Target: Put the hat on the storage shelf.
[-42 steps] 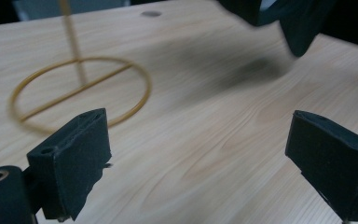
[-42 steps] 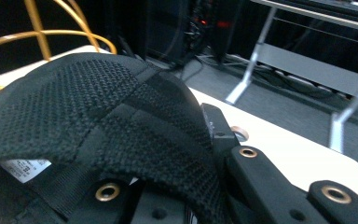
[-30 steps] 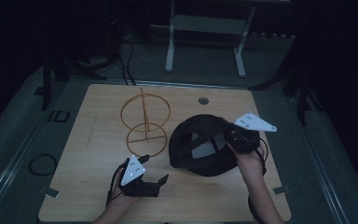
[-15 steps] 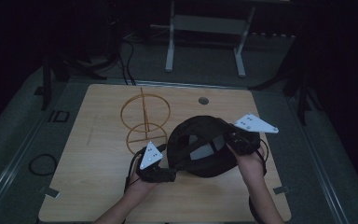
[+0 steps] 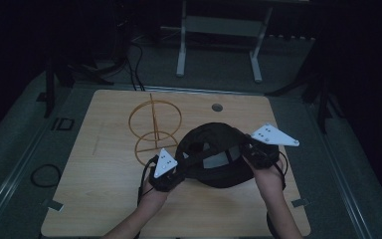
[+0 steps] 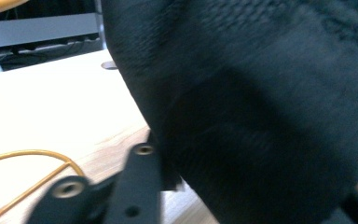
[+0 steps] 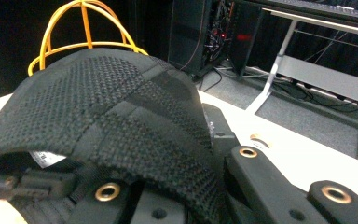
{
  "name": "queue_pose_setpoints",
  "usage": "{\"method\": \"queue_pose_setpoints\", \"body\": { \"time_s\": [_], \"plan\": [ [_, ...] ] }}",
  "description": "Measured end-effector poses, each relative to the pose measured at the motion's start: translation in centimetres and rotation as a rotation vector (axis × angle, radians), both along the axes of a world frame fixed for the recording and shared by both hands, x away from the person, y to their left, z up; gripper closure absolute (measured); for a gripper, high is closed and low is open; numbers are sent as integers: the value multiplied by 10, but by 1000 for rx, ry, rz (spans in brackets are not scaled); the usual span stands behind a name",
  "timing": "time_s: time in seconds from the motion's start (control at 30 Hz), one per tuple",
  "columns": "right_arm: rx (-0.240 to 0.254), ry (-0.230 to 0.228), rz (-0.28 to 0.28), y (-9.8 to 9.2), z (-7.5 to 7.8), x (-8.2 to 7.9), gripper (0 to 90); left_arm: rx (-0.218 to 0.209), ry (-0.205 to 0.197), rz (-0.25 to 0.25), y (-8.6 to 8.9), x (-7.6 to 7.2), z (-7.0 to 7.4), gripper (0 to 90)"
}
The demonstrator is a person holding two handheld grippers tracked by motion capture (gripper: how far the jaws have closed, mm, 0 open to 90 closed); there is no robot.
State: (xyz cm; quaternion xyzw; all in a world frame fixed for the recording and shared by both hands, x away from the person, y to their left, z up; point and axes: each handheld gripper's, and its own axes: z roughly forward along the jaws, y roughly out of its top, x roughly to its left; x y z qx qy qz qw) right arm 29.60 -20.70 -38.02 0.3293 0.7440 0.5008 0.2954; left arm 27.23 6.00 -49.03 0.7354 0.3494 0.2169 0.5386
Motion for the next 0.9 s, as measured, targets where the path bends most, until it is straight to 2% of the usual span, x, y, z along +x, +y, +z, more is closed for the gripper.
{"method": "queue_pose_setpoints", "body": {
  "time_s": [0.1, 0.2, 0.33, 0.37, 0.47, 0.5, 0.63, 0.67, 0.7, 0.8, 0.87, 0.9],
  "plan": [
    [4, -1, 1, -1, -2, -2, 887, 1, -1, 16, -2, 0, 7, 877],
    [7, 0, 0, -2, -3, -4, 886, 3, 1, 21, -3, 0, 9, 883],
    [26, 7, -2, -7, -10, -8, 884, 1, -22, 27, -2, -1, 15, 885],
    [48, 6, -9, -11, -15, -12, 883, -9, -22, 15, -1, -2, 19, 885],
    [51, 8, -31, -15, -21, -16, 884, -16, -18, 2, 0, -1, 22, 886],
    [67, 1, -39, -19, -27, -21, 884, -13, -26, 1, 0, -1, 24, 888],
    [89, -6, -38, -26, -35, -29, 878, 4, -28, -17, -3, -1, 31, 889],
    [89, -6, -38, -26, -35, -29, 878, 4, -28, -17, -3, -1, 31, 890],
    [114, -11, -42, -29, -38, -31, 877, 11, -39, -27, -6, 0, 34, 890],
    [121, -16, -53, -33, -40, -32, 874, 19, -50, -28, -8, 1, 38, 891],
    [136, -23, -54, -37, -42, -33, 856, 15, -48, -29, -10, 3, 42, 891],
    [136, -14, -53, -39, -44, -33, 802, 11, -50, -27, -11, 5, 46, 891]
  ]
}}
